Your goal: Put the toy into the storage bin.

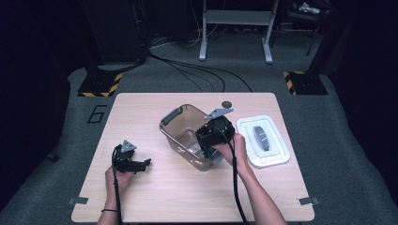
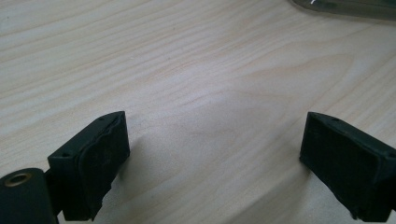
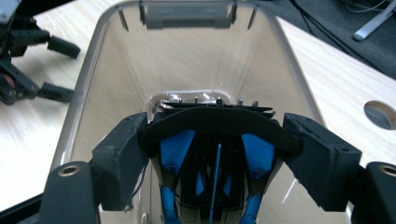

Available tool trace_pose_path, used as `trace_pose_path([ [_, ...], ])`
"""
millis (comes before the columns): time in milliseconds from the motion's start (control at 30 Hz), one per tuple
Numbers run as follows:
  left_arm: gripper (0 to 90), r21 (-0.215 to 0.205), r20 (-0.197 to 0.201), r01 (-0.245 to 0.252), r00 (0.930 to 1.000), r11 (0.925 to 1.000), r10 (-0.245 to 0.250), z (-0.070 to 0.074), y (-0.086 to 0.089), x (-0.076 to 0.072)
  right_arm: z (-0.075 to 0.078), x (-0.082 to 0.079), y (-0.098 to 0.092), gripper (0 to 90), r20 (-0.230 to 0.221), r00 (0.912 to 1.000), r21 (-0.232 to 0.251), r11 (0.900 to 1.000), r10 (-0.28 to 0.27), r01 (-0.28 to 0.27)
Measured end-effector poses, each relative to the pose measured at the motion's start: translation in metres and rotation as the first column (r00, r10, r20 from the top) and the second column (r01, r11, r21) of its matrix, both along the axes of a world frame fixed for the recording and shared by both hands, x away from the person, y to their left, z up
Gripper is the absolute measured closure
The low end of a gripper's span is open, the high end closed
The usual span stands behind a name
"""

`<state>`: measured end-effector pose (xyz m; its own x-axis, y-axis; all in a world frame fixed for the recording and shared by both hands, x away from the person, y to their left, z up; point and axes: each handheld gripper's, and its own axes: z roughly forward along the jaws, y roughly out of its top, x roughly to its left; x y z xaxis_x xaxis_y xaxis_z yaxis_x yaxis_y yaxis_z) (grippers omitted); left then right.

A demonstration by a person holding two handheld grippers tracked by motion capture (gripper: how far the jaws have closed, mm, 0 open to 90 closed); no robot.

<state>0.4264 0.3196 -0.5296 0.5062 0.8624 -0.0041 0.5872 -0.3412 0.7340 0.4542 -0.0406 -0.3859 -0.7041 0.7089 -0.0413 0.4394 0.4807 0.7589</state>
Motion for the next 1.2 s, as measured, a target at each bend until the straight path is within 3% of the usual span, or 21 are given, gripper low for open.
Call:
trace_pose_path([
  [67, 7.8, 0.0, 0.0, 0.0, 1.0, 1.0, 0.0, 0.0, 0.0, 0.0, -0.004, -0.001, -0.001, 24.1, -0.001, 0.9999, -0.019, 1.0, 0.015, -0.015],
  [733, 7.9, 0.001, 0.0, 0.0, 1.0, 1.0, 0.0, 0.0, 0.0, 0.0, -0.019, -0.009, -0.007, 24.0, -0.041, 0.9992, -0.016, 1.0, 0.003, -0.004],
  [933, 7.9, 0.001, 0.0, 0.0, 1.0, 1.0, 0.0, 0.0, 0.0, 0.0, -0.018, -0.012, -0.011, 24.0, -0.042, 0.999, -0.018, 1.0, 0.013, -0.013],
  [1200, 7.9, 0.001, 0.0, 0.0, 1.0, 1.0, 0.0, 0.0, 0.0, 0.0, -0.014, -0.014, -0.016, 24.0, -0.078, 0.9967, -0.036, 0.999, 0.023, -0.026],
])
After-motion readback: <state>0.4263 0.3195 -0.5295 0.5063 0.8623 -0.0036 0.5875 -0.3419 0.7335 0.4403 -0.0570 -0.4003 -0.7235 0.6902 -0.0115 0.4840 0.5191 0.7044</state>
